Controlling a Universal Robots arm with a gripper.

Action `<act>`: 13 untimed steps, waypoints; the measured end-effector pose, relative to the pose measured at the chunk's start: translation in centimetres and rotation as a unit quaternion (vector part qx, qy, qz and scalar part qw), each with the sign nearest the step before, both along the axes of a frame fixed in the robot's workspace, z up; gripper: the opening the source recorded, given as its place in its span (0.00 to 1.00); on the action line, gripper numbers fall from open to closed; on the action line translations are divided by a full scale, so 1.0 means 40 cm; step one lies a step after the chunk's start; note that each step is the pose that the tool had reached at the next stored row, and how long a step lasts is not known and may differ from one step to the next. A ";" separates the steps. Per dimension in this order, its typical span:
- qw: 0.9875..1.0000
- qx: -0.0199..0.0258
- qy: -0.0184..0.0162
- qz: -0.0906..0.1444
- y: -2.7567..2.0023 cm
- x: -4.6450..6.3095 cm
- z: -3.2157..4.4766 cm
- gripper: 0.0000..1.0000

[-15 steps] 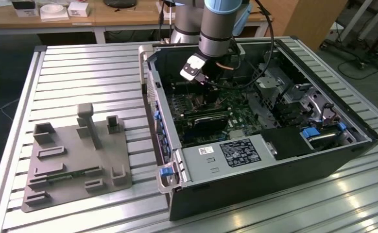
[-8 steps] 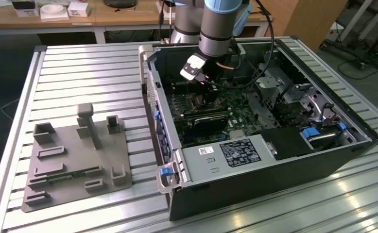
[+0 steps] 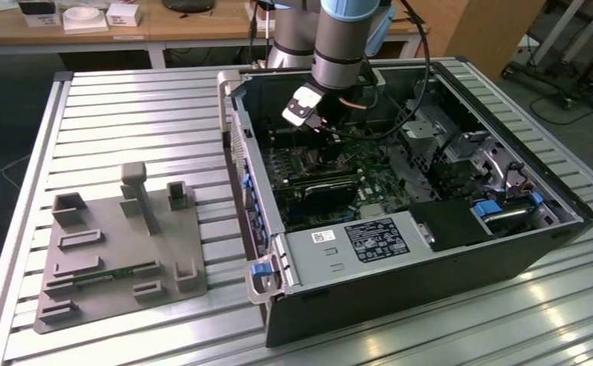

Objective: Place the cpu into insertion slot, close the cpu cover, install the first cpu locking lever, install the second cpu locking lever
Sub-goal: 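Place the cpu into insertion slot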

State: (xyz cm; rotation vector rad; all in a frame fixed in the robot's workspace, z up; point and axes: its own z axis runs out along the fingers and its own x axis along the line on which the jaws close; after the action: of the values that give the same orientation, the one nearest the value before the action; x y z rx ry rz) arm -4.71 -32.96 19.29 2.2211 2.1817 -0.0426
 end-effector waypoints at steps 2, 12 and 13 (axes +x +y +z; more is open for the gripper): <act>1.000 0.000 0.000 0.000 0.000 0.000 -0.001 0.55; 1.000 0.000 0.000 0.004 0.002 -0.007 -0.002 0.55; 1.000 0.000 0.000 0.004 0.002 -0.007 -0.002 0.55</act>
State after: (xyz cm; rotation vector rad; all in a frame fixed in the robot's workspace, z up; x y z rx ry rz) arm -5.01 -32.88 19.20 2.2124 2.1905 -0.0422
